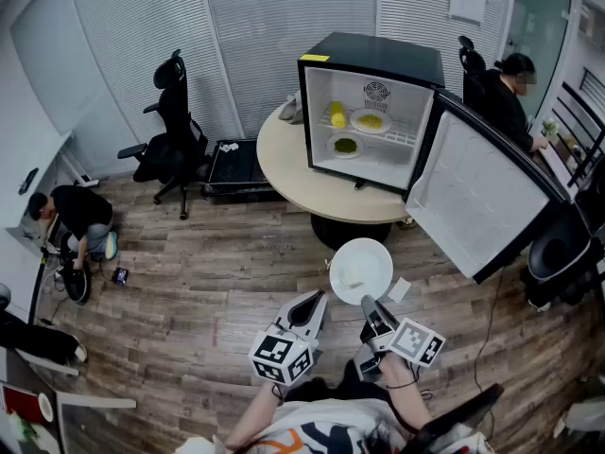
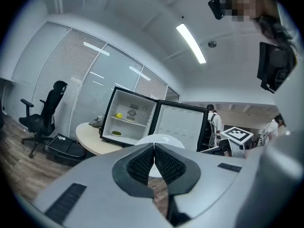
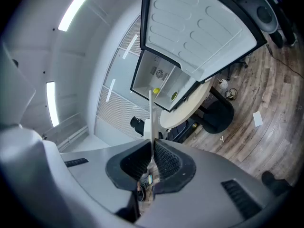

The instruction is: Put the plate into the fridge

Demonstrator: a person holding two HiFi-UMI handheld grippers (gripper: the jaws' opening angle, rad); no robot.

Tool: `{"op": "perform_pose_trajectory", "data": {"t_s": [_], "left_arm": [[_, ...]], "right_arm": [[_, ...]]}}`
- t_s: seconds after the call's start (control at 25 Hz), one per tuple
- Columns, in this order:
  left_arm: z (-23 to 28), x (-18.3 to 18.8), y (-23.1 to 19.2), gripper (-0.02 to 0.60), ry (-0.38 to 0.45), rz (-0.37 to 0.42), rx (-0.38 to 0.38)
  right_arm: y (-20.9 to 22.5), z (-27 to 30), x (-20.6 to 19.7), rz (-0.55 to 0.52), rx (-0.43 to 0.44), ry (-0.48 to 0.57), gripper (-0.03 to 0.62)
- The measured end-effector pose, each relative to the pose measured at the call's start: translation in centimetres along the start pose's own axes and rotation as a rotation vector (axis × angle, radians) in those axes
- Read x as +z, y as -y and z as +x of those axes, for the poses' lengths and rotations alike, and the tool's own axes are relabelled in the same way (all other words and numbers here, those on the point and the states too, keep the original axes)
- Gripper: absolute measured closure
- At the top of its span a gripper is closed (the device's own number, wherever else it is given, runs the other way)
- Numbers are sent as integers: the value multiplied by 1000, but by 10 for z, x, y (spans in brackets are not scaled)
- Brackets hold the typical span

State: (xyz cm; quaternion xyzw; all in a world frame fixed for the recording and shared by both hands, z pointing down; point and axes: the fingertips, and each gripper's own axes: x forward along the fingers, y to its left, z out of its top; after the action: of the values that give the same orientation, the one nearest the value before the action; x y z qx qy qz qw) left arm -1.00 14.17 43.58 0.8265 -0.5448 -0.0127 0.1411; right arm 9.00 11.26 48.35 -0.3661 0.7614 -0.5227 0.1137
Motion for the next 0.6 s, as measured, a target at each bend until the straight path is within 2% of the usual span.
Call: {"op": "perform_pose_trajectory", "data": {"t_s": [0.6], "left_arm": [[24,0,14,569,-21,18,-30]], "right_arm": [[12,1,27,-15,-15,40,568]]}}
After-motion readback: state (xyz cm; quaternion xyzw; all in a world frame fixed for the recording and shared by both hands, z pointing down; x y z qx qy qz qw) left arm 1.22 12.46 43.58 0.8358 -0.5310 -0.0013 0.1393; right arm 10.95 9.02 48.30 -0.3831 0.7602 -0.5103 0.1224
